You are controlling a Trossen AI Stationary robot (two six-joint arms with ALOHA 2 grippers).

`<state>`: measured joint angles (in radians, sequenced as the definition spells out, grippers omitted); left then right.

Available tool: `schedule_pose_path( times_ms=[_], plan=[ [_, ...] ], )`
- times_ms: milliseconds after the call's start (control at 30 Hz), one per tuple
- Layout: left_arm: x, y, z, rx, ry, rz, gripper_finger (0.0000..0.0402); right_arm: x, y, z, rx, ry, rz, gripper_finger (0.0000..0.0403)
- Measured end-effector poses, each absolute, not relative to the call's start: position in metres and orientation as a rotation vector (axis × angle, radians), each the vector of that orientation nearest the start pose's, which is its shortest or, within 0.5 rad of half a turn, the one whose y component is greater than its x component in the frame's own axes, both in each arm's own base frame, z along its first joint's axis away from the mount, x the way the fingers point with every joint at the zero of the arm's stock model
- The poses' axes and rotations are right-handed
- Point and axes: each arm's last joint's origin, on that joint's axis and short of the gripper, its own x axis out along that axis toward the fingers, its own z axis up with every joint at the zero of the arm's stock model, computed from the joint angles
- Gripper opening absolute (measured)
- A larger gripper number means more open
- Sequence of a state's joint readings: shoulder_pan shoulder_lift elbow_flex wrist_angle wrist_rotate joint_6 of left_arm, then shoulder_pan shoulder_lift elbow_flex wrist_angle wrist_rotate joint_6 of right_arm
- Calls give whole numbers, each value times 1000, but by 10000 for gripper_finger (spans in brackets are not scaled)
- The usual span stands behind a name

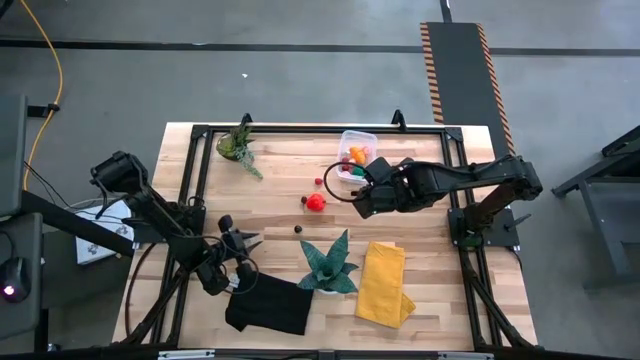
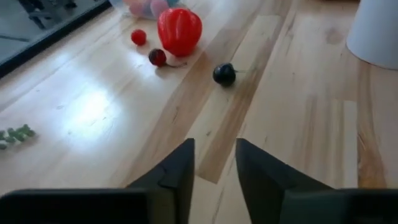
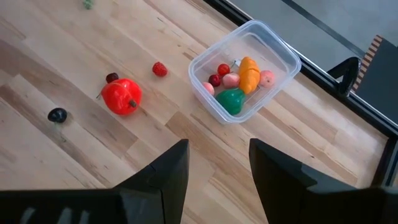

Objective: Pick and placing Produce into tupperware
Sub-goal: Put the black cherry into the transparent container

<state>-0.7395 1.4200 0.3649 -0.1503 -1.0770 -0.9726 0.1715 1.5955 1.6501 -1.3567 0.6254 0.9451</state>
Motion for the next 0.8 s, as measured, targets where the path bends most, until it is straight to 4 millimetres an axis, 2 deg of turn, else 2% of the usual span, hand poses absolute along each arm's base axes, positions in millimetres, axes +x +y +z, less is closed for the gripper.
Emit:
schedule_pose_path(
  times_ms=[133, 267, 500, 800],
  plan=[
    [152, -103, 104, 54, 473, 607, 139, 291, 33, 353, 307, 893, -888, 160],
    [156, -101, 100, 38, 466, 636, 151, 291, 33, 353, 307, 893, -888, 160],
    [165, -93, 91, 29, 466, 705, 137, 291, 33, 353, 302, 888, -894, 160],
    [173, -87, 90, -26, 463, 734, 118, 291, 33, 353, 301, 887, -895, 160]
  ],
)
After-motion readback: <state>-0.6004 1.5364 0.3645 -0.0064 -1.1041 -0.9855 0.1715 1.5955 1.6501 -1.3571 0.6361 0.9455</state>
